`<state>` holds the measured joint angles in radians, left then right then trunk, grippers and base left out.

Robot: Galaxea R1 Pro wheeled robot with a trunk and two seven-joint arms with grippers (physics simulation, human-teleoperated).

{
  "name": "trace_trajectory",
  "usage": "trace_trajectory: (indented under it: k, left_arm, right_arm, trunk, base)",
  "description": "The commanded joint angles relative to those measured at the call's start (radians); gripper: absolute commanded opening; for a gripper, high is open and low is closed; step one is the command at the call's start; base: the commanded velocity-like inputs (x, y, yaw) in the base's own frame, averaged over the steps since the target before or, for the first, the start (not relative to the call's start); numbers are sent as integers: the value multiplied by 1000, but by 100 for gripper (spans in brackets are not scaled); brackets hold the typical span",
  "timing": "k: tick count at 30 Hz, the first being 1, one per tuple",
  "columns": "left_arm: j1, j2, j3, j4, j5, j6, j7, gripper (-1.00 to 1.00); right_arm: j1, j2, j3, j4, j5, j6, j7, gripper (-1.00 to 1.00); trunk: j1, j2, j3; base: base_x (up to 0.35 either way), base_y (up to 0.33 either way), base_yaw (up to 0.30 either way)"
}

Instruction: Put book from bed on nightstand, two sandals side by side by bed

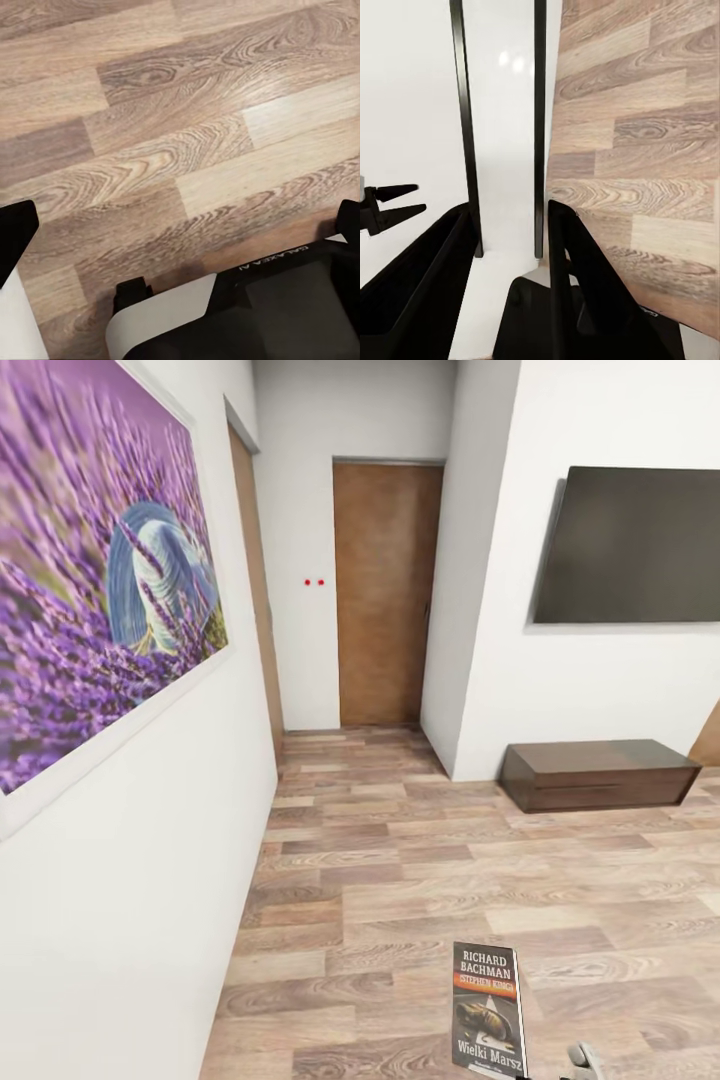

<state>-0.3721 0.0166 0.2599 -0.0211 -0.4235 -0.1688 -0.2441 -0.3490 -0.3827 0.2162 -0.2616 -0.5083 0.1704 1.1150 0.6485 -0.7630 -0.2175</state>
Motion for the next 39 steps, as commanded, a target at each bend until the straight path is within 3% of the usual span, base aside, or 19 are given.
trace_trajectory:
  k: [1, 39]
  left_arm:
    - [-1, 0, 9, 1, -9, -3, -3, 100]
    - [-1, 0, 9, 1, -9, -3, -3, 100]
  right_arm:
    - [-1, -1, 5, -1, -12, 11, 2, -100]
    - [-1, -1, 5, -1, -12, 11, 2, -100]
  trunk:
    - [1, -1, -1]
    - [1, -1, -1]
  base:
    - [332, 0, -4]
    - [332, 0, -11]
